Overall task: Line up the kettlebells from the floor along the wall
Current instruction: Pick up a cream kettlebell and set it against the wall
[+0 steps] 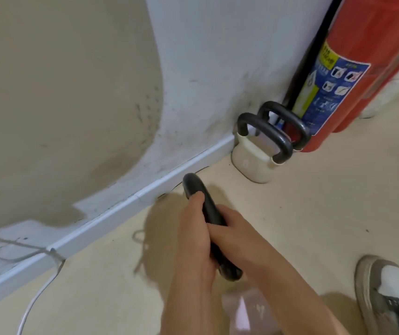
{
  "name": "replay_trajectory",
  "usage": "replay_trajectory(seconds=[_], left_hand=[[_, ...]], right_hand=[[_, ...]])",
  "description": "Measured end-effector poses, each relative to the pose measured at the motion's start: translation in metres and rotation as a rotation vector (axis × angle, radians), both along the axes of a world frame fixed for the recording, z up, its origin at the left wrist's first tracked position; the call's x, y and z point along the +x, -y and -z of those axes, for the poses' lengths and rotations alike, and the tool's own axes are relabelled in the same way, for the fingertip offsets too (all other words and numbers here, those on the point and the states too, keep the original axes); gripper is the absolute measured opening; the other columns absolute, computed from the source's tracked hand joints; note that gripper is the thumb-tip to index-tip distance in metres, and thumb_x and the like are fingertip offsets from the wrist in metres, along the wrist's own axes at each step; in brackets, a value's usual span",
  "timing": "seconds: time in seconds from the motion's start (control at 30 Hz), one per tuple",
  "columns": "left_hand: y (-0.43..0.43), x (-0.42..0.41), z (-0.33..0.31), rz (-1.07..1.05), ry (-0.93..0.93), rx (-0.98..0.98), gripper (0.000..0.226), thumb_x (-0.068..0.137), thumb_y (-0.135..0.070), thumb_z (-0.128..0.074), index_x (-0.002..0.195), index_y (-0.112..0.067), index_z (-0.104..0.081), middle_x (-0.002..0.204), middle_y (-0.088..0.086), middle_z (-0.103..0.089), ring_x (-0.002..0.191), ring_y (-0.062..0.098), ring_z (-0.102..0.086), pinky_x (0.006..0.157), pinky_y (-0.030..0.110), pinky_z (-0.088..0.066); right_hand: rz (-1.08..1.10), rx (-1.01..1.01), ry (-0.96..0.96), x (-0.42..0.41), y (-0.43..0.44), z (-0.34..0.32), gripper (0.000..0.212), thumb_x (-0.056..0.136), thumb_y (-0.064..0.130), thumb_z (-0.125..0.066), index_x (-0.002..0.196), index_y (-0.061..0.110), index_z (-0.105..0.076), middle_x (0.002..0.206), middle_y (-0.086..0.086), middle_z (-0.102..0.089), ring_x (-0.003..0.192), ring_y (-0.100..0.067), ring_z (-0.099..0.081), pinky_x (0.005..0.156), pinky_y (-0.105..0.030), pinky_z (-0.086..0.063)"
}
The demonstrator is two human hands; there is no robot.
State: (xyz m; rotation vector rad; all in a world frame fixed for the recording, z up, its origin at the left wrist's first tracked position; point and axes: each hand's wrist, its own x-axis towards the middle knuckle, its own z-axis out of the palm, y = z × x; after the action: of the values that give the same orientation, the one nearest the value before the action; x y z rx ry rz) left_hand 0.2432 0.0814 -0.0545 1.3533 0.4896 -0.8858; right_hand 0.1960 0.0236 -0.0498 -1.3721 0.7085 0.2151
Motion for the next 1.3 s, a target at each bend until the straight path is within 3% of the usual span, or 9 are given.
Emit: replay_trajectory(seconds=[0.13, 0.27, 0.5, 0.63, 0.73, 0.87, 0.97, 1.07, 1.3], left_hand=[[0.033, 0.005, 0.004, 0.033, 0.061, -0.035, 0.045, 0.089, -0.049, -0.051, 0.102, -0.007, -0.059, 0.070, 0.012, -0.059, 0.048, 0.027, -0.056, 0.039, 0.026, -0.037], [0.075, 0.009, 0.010, 0.177, 0.099, -0.079, 0.040, 0.087, -0.048, -0.054, 0.101, -0.011, -0.061, 0.080, 0.013, -0.064, 0.063, 0.030, -0.063, 0.042, 0.030, -0.043], [0.129, 0.012, 0.030, 0.288, 0.256, 0.065, 0.023, 0.082, -0.045, -0.056, 0.087, -0.023, -0.057, 0.092, 0.007, -0.071, 0.089, 0.027, -0.069, 0.084, 0.049, -0.056], [0.127, 0.021, 0.024, 0.323, 0.187, 0.090, 0.035, 0.069, -0.039, -0.059, 0.090, -0.011, -0.058, 0.085, 0.011, -0.064, 0.084, 0.035, -0.067, 0.074, 0.050, -0.055], [0.132, 0.028, 0.018, 0.354, 0.166, 0.097, 0.046, 0.073, -0.026, -0.063, 0.112, -0.005, -0.054, 0.092, 0.010, -0.063, 0.085, 0.027, -0.064, 0.077, 0.041, -0.054], [0.145, 0.030, 0.009, 0.337, 0.111, 0.054, 0.021, 0.082, -0.003, -0.057, 0.102, -0.004, -0.051, 0.077, 0.008, -0.065, 0.068, 0.015, -0.067, 0.069, 0.031, -0.055], [0.145, 0.035, 0.012, 0.275, 0.150, 0.080, 0.008, 0.083, -0.010, -0.057, 0.089, -0.005, -0.054, 0.058, 0.004, -0.059, 0.057, 0.016, -0.062, 0.062, 0.030, -0.053], [0.141, 0.038, 0.015, 0.183, 0.065, 0.045, 0.018, 0.090, -0.026, -0.056, 0.089, -0.008, -0.054, 0.057, 0.004, -0.054, 0.048, 0.016, -0.053, 0.056, 0.029, -0.050], [0.132, 0.061, 0.006, 0.086, -0.022, -0.068, 0.031, 0.096, -0.042, -0.049, 0.086, -0.013, -0.052, 0.054, 0.007, -0.058, 0.051, 0.018, -0.056, 0.066, 0.034, -0.053]], right_hand=[[-0.115, -0.239, 0.029, 0.007, 0.042, -0.004, 0.021, 0.071, 0.017, -0.059, 0.089, 0.005, -0.060, 0.049, -0.001, -0.052, 0.040, -0.018, -0.046, 0.045, -0.028, -0.041], [-0.018, -0.314, 0.082, 0.005, 0.080, 0.005, 0.011, 0.073, 0.010, -0.057, 0.082, 0.012, -0.063, 0.043, 0.003, -0.050, 0.033, -0.014, -0.042, 0.038, -0.023, -0.035], [0.040, -0.237, 0.104, 0.002, 0.130, 0.025, 0.023, 0.077, -0.001, -0.050, 0.082, 0.015, -0.066, 0.042, -0.006, -0.048, 0.034, -0.020, -0.037, 0.038, -0.025, -0.032], [-0.003, -0.325, 0.094, 0.000, 0.128, 0.024, 0.020, 0.075, 0.003, -0.058, 0.086, 0.017, -0.065, 0.051, -0.005, -0.055, 0.041, -0.018, -0.046, 0.043, -0.028, -0.040], [0.078, -0.605, 0.012, -0.008, 0.119, 0.033, 0.018, 0.071, 0.012, -0.064, 0.067, 0.029, -0.059, 0.054, 0.005, -0.058, 0.051, -0.018, -0.051, 0.053, -0.033, -0.044], [0.447, -0.487, -0.052, -0.019, 0.095, 0.045, 0.029, 0.066, 0.009, -0.062, 0.046, 0.026, -0.050, 0.039, 0.008, -0.042, 0.045, -0.018, -0.036, 0.049, -0.030, -0.033], [0.511, -0.507, -0.017, -0.012, 0.082, 0.049, 0.031, 0.066, 0.009, -0.063, 0.045, 0.022, -0.044, 0.037, 0.009, -0.041, 0.043, -0.010, -0.029, 0.047, -0.027, -0.028], [0.518, -0.626, 0.020, -0.009, 0.079, 0.054, 0.037, 0.068, 0.006, -0.064, 0.047, 0.019, -0.036, 0.039, 0.008, -0.042, 0.043, -0.012, -0.028, 0.045, -0.024, -0.025], [0.460, -0.745, 0.015, 0.013, 0.090, 0.059, 0.033, 0.071, 0.013, -0.065, 0.050, 0.015, -0.040, 0.038, 0.003, -0.041, 0.040, -0.013, -0.032, 0.042, -0.021, -0.025]])
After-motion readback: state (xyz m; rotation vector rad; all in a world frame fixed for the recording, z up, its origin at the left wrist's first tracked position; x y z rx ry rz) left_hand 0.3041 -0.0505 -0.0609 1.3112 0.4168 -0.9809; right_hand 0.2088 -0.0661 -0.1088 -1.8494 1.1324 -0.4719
